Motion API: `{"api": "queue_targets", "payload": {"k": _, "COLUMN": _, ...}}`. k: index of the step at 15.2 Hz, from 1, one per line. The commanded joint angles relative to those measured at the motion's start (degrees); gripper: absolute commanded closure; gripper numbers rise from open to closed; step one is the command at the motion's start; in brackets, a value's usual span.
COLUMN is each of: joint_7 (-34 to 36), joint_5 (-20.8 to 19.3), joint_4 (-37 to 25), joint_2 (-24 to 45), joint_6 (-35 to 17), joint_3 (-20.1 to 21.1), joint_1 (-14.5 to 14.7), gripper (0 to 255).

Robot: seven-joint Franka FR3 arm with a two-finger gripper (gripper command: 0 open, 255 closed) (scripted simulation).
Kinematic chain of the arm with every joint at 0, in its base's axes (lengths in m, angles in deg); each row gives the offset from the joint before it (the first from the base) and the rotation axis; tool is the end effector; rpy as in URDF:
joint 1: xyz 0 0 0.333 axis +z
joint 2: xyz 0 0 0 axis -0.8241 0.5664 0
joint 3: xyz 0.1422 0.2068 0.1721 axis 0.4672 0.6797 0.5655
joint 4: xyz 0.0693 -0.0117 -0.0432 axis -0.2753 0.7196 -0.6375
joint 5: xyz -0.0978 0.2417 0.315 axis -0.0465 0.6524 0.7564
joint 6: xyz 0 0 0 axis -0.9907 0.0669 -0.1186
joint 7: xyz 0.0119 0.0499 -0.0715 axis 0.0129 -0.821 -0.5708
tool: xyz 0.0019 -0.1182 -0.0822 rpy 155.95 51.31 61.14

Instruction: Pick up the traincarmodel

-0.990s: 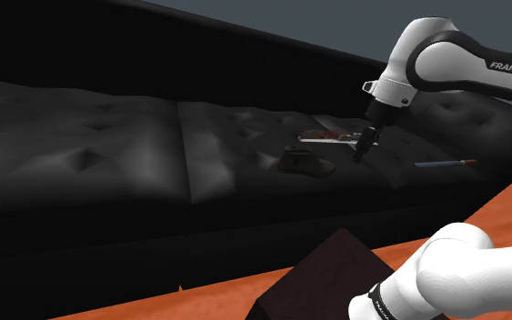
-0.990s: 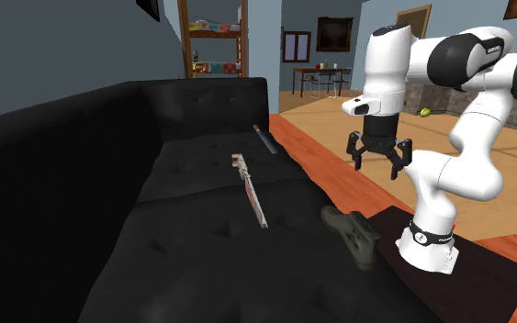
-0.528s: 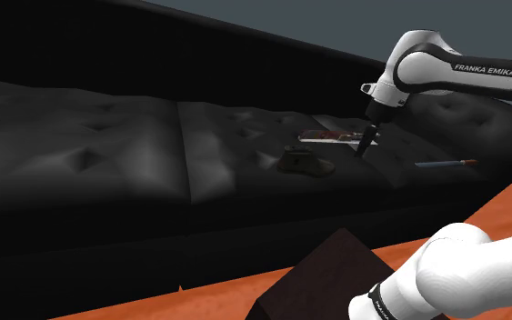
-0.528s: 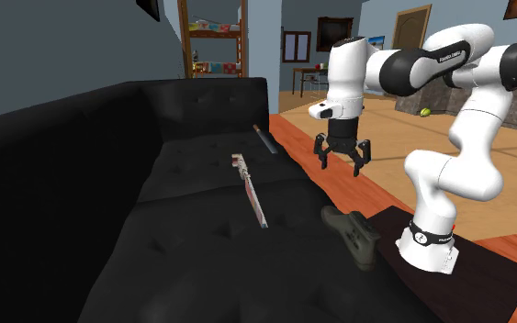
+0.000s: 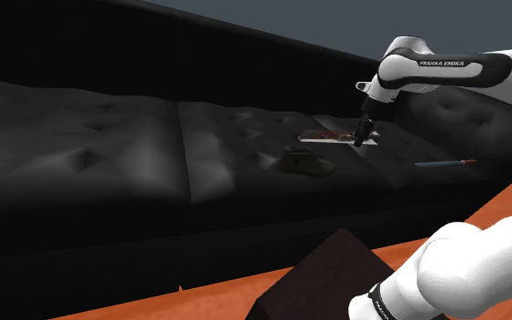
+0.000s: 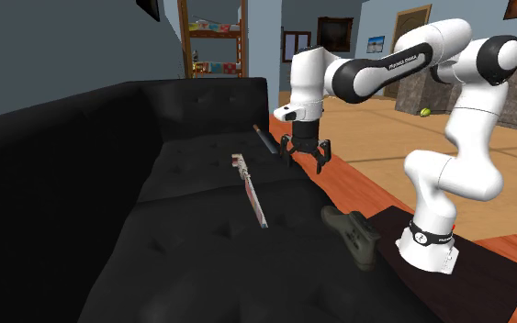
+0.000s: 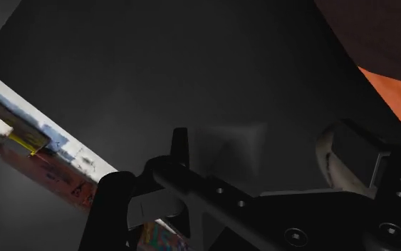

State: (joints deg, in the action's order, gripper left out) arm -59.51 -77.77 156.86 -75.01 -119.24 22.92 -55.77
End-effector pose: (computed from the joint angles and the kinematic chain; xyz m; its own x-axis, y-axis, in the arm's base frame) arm 0.4067 -0.2504 0.4539 0.8938 0.4452 -0.0536 0.4449 -0.8954 -0.0172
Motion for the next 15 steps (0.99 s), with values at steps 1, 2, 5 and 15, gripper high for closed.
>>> {"api": "queue_targets", "payload": {"k": 1, "joint_7": -4.9, "joint_5": 0.7, "joint_4": -2.6, "joint_2": 3.6, "joint_6": -1.5, "joint_3": -2.3, "joint_1": 0.3, "gripper": 0}}
{"api": "queue_targets", "payload": {"k": 2, "joint_7": -7.3, "joint_5": 1.5, "joint_4": -4.3, "joint_2": 5.8, "joint_6": -2.1, "joint_3": -3.4, "joint_1": 0.5, "gripper": 0}}
{"api": "queue_targets", "payload": {"k": 5, "joint_7": -14.8, "joint_5": 4.7, "joint_4": -9.8, "joint_2": 12.8, "joint_6": -3.7, "joint_3": -6.3, "joint_1": 0.8, "gripper": 0}}
{"api": "queue_targets", "payload": {"k": 15, "joint_7": -35.9, "joint_5": 18.8, "joint_4": -30.5, "joint_2": 35.9, "joint_6": -4.0, "joint_3": -8.4, "joint_1": -5.0, "gripper": 0}}
